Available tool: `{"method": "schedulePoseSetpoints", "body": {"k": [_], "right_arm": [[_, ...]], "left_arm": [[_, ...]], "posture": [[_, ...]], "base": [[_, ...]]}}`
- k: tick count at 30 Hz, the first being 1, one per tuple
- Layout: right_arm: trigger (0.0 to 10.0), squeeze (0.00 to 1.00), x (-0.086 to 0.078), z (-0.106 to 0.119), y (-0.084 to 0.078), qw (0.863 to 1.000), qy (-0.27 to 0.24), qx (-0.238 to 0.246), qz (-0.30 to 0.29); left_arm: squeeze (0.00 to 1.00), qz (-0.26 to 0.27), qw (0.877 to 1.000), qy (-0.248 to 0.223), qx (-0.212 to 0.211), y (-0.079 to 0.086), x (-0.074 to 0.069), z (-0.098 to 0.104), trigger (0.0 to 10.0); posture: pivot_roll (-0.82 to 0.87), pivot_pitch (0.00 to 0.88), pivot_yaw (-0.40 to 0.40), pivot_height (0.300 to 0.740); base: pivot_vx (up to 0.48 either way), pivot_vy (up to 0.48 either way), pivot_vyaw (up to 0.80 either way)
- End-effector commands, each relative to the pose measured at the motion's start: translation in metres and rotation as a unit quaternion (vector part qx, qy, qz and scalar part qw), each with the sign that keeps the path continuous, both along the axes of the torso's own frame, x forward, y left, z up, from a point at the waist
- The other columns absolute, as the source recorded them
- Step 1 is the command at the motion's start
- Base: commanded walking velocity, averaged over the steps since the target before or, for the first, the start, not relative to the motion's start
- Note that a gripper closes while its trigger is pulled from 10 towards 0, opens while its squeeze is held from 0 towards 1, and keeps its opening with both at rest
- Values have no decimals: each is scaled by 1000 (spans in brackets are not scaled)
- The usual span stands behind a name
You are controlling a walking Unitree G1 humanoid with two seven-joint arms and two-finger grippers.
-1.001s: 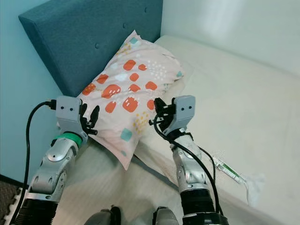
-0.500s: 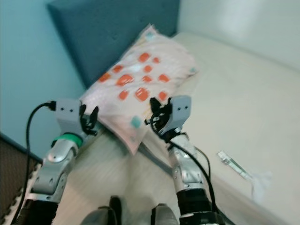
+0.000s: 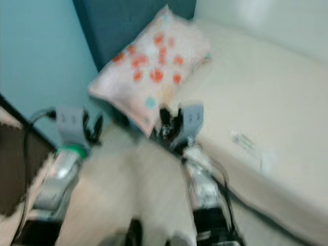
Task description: Clean up the room
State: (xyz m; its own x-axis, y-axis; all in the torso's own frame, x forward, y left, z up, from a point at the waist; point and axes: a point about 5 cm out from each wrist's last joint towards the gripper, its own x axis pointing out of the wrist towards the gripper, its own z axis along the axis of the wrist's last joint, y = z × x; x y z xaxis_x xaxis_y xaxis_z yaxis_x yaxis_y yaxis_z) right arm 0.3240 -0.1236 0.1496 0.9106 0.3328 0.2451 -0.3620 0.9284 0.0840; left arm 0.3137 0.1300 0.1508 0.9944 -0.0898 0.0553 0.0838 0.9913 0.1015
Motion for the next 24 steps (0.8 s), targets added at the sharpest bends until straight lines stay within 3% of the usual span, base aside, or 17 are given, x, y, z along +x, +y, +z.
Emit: {"method": "schedulePoseSetpoints", "body": {"k": [1, 14, 24], "right_arm": [[10000, 0, -1, -4, 7, 1000, 7, -4, 9], [10000, 0, 1, -3, 6, 1000, 5, -8, 6], [10000, 0, 2, -3, 3, 1000, 3, -1, 0]], "left_arm": [[0, 11, 1000, 17, 11, 7, -1, -8, 10000], [0, 15, 1000, 7, 17, 8, 1, -6, 10000], [0, 17, 1000, 5, 20, 6, 2, -6, 10000]], "posture": [[-110, 60, 82, 740], [-112, 50, 83, 740], [-112, 50, 83, 740]], "base": [[0, 0, 788], [0, 0, 776], [467, 0, 0]]}}
